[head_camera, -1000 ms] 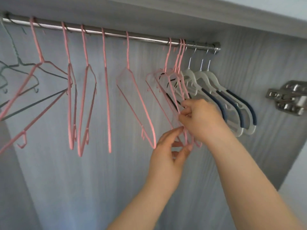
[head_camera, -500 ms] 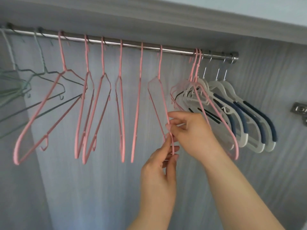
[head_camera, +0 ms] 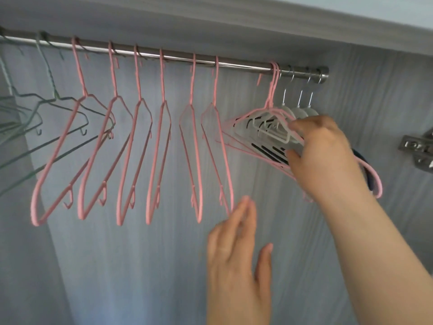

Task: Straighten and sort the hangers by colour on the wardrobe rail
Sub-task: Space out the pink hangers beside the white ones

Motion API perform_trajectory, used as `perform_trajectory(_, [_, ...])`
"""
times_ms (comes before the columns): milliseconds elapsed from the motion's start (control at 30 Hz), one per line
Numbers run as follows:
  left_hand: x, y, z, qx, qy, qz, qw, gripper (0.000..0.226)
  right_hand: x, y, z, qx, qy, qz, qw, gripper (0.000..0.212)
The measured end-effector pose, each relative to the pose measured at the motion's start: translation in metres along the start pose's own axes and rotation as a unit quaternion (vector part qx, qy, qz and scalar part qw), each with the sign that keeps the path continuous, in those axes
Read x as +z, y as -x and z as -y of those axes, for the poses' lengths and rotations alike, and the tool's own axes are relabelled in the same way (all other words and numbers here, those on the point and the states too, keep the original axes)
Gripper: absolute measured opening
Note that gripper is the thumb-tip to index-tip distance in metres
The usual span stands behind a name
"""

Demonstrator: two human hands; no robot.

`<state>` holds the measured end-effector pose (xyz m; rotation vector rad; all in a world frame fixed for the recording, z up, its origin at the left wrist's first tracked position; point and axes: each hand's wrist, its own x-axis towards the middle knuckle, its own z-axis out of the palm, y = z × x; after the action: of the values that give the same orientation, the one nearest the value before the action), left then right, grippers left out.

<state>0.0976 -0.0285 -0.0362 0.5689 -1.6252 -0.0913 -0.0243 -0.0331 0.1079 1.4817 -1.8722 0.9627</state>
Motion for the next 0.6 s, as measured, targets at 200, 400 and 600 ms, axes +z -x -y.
perform_trajectory(200, [0.022,-0.007,-0.024,-0.082,0.143,0.104,0.981,0.039,-0.009,-0.016,-0.026,0.061,0.187,0.052,0.979,0.057])
perform_trajectory(400, [0.045,-0.025,-0.028,-0.197,0.235,0.181,0.935,0.058,0.003,-0.01,-0.044,0.066,0.046,0.103,0.991,0.036])
perform_trajectory(600, [0.06,-0.037,-0.025,-0.19,0.208,0.198,0.939,0.058,0.016,-0.008,-0.055,0.071,0.026,0.081,0.994,0.045])
